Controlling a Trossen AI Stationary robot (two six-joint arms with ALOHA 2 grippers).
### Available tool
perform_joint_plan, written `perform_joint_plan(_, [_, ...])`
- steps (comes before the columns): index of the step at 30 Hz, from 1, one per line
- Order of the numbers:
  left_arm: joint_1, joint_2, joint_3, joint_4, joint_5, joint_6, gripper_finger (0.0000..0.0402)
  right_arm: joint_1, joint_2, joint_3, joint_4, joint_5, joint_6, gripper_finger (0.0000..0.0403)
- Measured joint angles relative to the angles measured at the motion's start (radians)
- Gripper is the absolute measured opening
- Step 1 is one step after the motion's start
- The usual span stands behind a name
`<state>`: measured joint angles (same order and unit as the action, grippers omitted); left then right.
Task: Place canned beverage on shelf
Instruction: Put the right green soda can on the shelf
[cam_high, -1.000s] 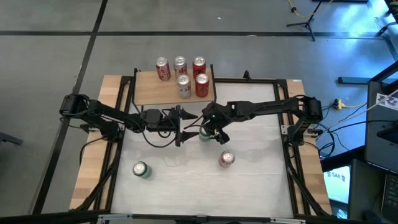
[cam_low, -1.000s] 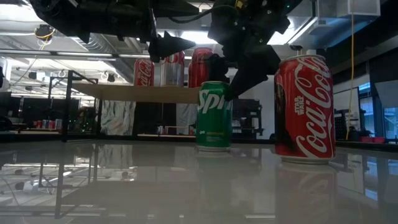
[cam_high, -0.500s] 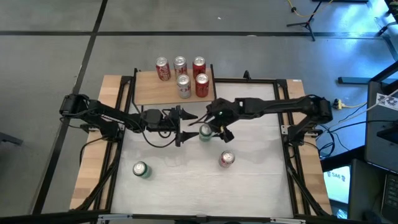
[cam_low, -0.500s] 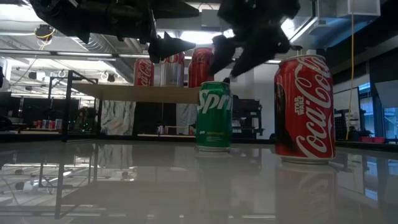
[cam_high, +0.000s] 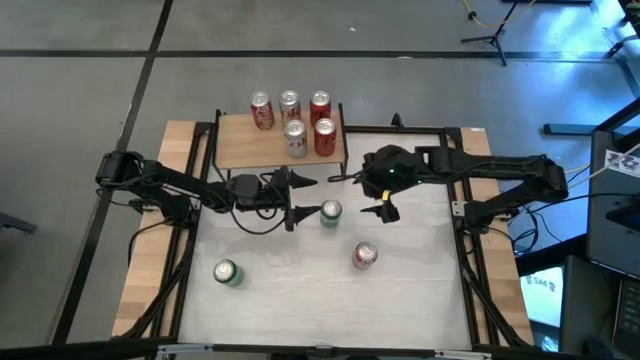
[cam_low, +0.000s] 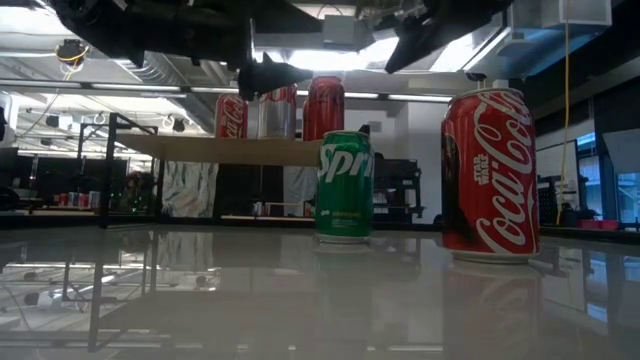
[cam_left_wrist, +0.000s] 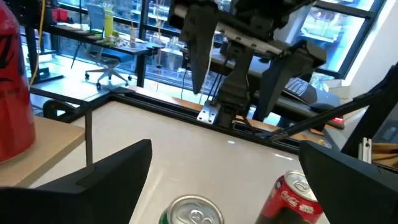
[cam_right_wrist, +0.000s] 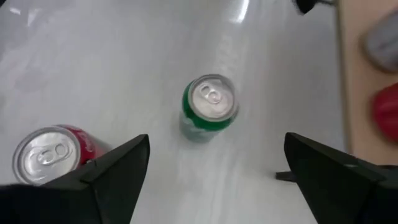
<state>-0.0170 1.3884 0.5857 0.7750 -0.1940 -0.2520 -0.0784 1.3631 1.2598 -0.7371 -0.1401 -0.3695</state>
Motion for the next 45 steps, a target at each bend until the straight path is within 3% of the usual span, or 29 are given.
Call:
perform_joint_plan(4, [0.000,0.000,0.057,-0.045,0.002,0.043,0.0396,-0.001,-0.016,0.000,0.037,0.001,-0.001,0.0365])
perform_joint_plan(12, [-0.001,0.036,0.269,-0.295,0.016,0.170,0.0396,-0.001,-0.006,0.000,0.069,0.000,0.000,0.0365])
perform_joint_plan(25, [0.008,0.211,0.562,-0.570,0.088,0.237,0.0396,-0.001,-0.175,-0.008,-0.186,0.001,0.082,0.0365])
perform_joint_plan(35, [0.036,0.257,0.622,-0.705,0.088,0.223,0.0396,-0.001,-0.433,-0.255,-0.032,0.022,0.092,0.0365])
perform_joint_plan(45, [0.058,0.257,0.622,-0.881,0.088,0.203,0.0396,-0.001,-0.576,-0.471,0.152,0.025,0.162,0.0365])
